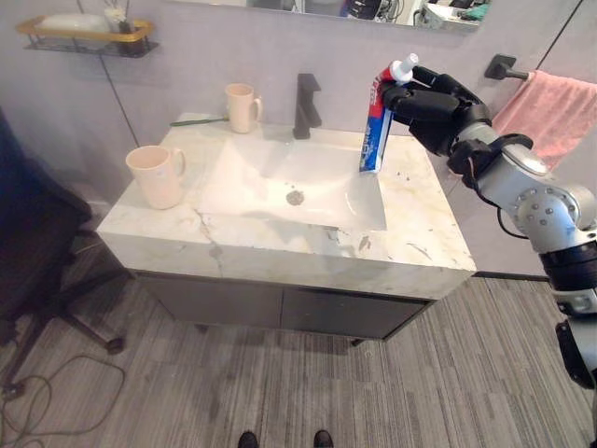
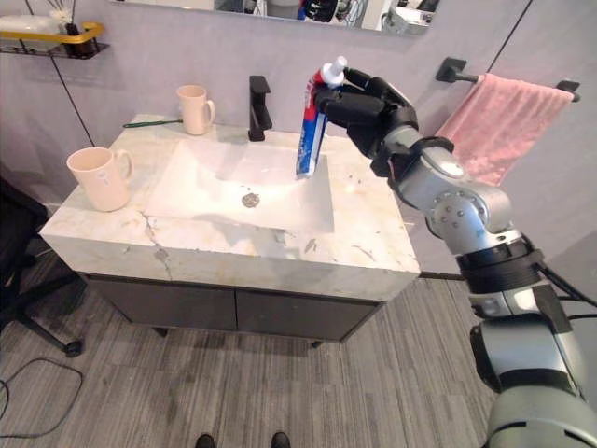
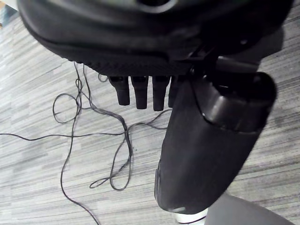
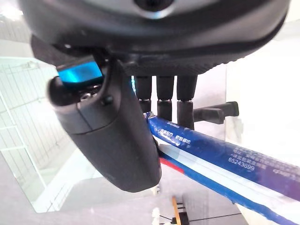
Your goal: Organize the bathroom.
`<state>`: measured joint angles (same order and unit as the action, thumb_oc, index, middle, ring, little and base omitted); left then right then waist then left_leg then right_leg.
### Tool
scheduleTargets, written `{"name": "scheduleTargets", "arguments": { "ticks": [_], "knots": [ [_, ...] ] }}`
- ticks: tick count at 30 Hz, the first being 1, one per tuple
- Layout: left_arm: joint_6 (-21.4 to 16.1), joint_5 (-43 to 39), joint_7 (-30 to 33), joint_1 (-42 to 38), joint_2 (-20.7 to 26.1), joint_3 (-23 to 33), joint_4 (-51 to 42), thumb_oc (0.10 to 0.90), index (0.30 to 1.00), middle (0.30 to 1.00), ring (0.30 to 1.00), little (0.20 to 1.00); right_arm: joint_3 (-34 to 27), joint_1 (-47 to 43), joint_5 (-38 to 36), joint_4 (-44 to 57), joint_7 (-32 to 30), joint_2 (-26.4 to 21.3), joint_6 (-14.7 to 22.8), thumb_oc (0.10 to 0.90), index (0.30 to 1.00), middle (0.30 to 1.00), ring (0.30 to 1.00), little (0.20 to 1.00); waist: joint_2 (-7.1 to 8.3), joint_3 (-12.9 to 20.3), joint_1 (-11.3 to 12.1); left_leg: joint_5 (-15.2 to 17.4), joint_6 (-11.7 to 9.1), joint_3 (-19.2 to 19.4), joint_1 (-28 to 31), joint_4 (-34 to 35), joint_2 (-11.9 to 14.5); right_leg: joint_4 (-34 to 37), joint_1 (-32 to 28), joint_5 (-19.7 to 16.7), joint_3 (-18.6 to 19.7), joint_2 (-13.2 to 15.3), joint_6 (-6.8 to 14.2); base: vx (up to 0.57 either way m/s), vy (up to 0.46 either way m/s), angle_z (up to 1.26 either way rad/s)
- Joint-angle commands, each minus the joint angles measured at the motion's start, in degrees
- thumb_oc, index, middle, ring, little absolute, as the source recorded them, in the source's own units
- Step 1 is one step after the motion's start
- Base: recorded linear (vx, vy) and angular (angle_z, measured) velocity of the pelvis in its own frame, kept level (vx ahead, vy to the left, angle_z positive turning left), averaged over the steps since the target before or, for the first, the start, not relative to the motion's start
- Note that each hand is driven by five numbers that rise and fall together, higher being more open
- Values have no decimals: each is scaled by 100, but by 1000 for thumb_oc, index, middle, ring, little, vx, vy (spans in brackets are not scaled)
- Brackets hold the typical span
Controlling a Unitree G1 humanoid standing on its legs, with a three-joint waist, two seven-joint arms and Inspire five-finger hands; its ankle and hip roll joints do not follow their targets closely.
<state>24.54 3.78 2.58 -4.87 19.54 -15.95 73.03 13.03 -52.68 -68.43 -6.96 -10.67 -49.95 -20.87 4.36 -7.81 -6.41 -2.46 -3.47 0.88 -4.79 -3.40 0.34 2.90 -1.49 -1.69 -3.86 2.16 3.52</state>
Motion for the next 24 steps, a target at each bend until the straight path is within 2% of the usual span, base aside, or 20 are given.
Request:
{"name": "scheduleTargets", "arguments": {
  "ticks": [1, 2, 4, 5, 6, 7, 10, 11, 13, 18, 20, 21, 23, 24],
  "knots": [
    [15, 491, 4, 269, 312, -388, 348, 800, 900, 900, 900, 900, -556, -1003, -153, 89, 47, -233, 541, 400, 300, 300, 300, 300, 214, 197, 251, 766, 72, 203, -819, -1798, 62, -1452, 248, 674, -192, -93, 138, 155, 86, 44],
    [15, 542, -52, 289, 315, -356, 403, 800, 900, 900, 900, 900, -609, -922, -63, 34, 119, -177, 497, 400, 300, 300, 300, 300, 204, 200, 254, 559, 43, 70, -712, -1421, 318, -1456, 209, 710, -189, -158, 92, 231, 107, 25],
    [57, 758, -153, 274, 326, -344, 432, 800, 900, 900, 900, 900, -603, -901, 8, -39, 147, -158, 452, 400, 300, 300, 300, 300, 179, 244, 177, 307, 21, 157, -431, -921, 630, -1441, 186, 801, -200, -217, 43, 303, 155, 6],
    [61, 876, -158, 199, 282, -438, 476, 800, 900, 900, 900, 900, -591, -921, 141, -128, 182, -137, 464, 400, 300, 300, 300, 300, 160, 230, 140, -52, -44, -88, -448, -526, 805, -1394, 159, 852, -104, -214, 66, 276, 185, 10],
    [55, 870, -148, 177, 270, -453, 499, 800, 900, 900, 900, 900, -585, -902, 172, -175, 247, -119, 523, 400, 300, 300, 300, 300, 145, 213, 138, -77, -39, -167, -451, -462, 808, -1439, 187, 866, -80, -179, 86, 324, 274, -1],
    [41, 837, -156, 165, 265, -428, 523, 800, 900, 900, 900, 900, -532, -880, 143, -216, 305, -66, 676, 400, 300, 300, 300, 300, 107, 192, 74, 42, -4, -17, -361, -438, 810, -1606, 315, 921, -33, -29, 165, 260, 256, -8],
    [-9, 829, -132, 41, 196, -402, 641, 800, 900, 900, 900, 900, -595, -813, 182, -67, 236, 0, 715, 400, 300, 300, 300, 300, 16, 147, -17, 85, 29, 240, -298, -424, 769, -1804, 420, 956, -27, 224, 256, 237, 283, -15],
    [-107, 717, -47, -68, 157, -509, 757, 800, 900, 900, 900, 900, -708, -731, 150, 160, 189, 26, 726, 400, 300, 300, 300, 300, 3, 108, -90, 189, 56, 390, -375, -616, 580, -1801, 473, 832, 44, 471, 396, 191, 289, -15],
    [-135, 283, 119, -154, 164, -491, 858, 800, 900, 900, 900, 900, -774, -715, 21, 257, 312, 39, 762, 400, 300, 300, 300, 300, -21, 82, -174, 315, 150, 569, -310, -637, 439, -1845, 603, 705, 178, 668, 550, 221, 363, -23],
    [-284, 250, 273, -72, 190, -250, 1163, 800, 900, 900, 900, 900, -810, -612, -118, 614, 305, 93, 586, 400, 300, 300, 300, 300, -105, 156, -274, 450, 282, 970, -9, -468, 341, -1819, 680, 514, 293, 854, 633, 182, 217, -44],
    [-371, 446, 320, 76, 214, -138, 1213, 800, 900, 900, 900, 900, -871, -499, -252, 745, 158, 6, 541, 400, 300, 300, 300, 300, -70, 256, -268, 557, 370, 1075, 35, -463, 265, -1833, 669, 146, 384, 980, 673, 174, 133, -38],
    [-378, 463, 328, 97, 220, -135, 1211, 800, 900, 900, 900, 900, -883, -489, -270, 745, 139, -1, 545, 400, 300, 300, 300, 300, -67, 271, -257, 567, 388, 1085, 37, -462, 256, -1854, 659, 96, 405, 998, 671, 162, 108, -17],
    [-402, 642, 267, 201, 286, -121, 1189, 800, 900, 900, 900, 900, -946, -394, -314, 781, -13, -45, 594, 400, 300, 300, 300, 300, -42, 314, -215, 643, 504, 1073, 97, -422, 192, -2243, 654, -345, 520, 1126, 647, 154, 104, -7],
    [-391, 840, 240, 249, 330, -96, 1172, 800, 900, 900, 900, 900, -932, -320, -372, 827, -70, -106, 661, 400, 300, 300, 300, 300, -108, 296, -193, 701, 551, 1050, 193, -316, 212, -2987, 954, -917, 606, 1212, 636, 141, 132, 0]
  ]
}}
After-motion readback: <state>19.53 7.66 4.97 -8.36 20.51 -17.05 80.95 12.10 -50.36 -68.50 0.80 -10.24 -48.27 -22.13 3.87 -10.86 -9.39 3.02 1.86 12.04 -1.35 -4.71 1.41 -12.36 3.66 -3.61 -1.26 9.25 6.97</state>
